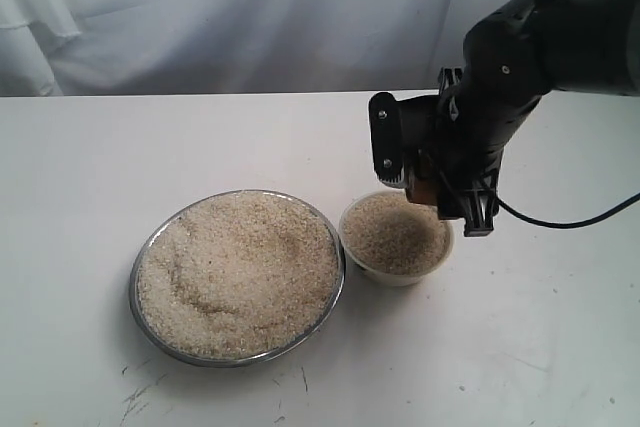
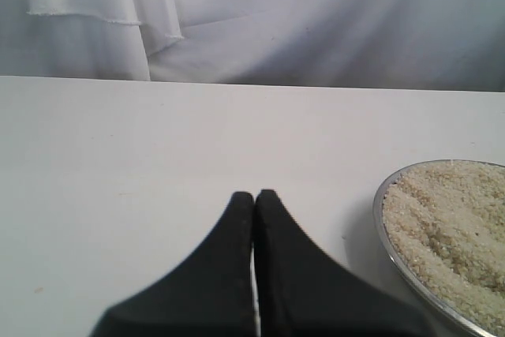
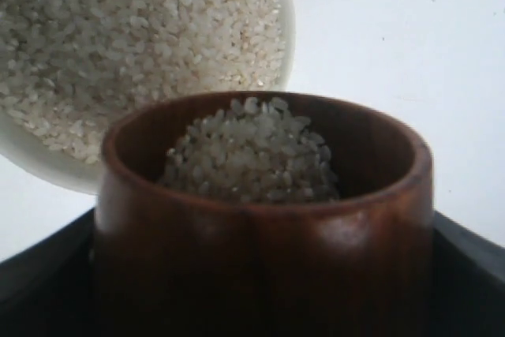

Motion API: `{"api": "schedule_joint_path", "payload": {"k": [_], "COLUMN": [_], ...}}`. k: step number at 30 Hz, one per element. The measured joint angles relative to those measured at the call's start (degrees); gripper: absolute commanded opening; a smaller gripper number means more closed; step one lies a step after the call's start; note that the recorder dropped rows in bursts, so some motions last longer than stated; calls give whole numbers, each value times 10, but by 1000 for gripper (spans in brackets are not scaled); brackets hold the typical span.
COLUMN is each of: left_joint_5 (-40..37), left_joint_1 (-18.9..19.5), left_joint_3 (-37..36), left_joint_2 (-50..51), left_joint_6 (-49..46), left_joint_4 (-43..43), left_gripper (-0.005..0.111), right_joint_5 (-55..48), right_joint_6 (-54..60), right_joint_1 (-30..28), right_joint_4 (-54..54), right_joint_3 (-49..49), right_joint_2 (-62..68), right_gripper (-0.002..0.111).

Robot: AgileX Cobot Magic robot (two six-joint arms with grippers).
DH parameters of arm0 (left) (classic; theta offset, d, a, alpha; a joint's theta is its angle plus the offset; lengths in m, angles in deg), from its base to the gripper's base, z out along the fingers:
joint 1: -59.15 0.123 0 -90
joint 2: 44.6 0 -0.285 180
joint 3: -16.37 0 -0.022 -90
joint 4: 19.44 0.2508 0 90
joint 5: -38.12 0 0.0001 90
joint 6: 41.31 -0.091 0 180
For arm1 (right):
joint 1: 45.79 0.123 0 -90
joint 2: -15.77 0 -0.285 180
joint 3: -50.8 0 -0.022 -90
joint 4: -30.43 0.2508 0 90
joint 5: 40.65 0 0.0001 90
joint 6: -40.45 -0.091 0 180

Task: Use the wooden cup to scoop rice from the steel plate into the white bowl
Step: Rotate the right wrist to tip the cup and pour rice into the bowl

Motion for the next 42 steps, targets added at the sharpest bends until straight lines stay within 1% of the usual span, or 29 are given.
{"api": "schedule_joint_path", "payload": {"k": [5,8,11,20,26,42], "left_joint_5": [0,0,0,0,0,0], "left_joint_1": [0,0,0,0,0,0], "left_joint_3": [0,0,0,0,0,0], "left_joint_2": [0,0,0,0,0,0], "left_joint_6": [0,0,0,0,0,0], "left_joint_4": [0,0,0,0,0,0], "left_gripper": [0,0,0,0,0,0], "right_joint_5": [-17,-18,-20,-41,-42,-48], "right_joint_6": [-2,-17,-39,-43,-70,-84], "right_joint_1": [17,31,31,40,57,60], "right_joint_4": [-13,-38,-60,-72,-117,-151], "right_joint_3": [0,0,0,-1,-1,-1], "right_joint_2": [3,4,4,4,4,14], "right_gripper": [0,0,0,0,0,0]}}
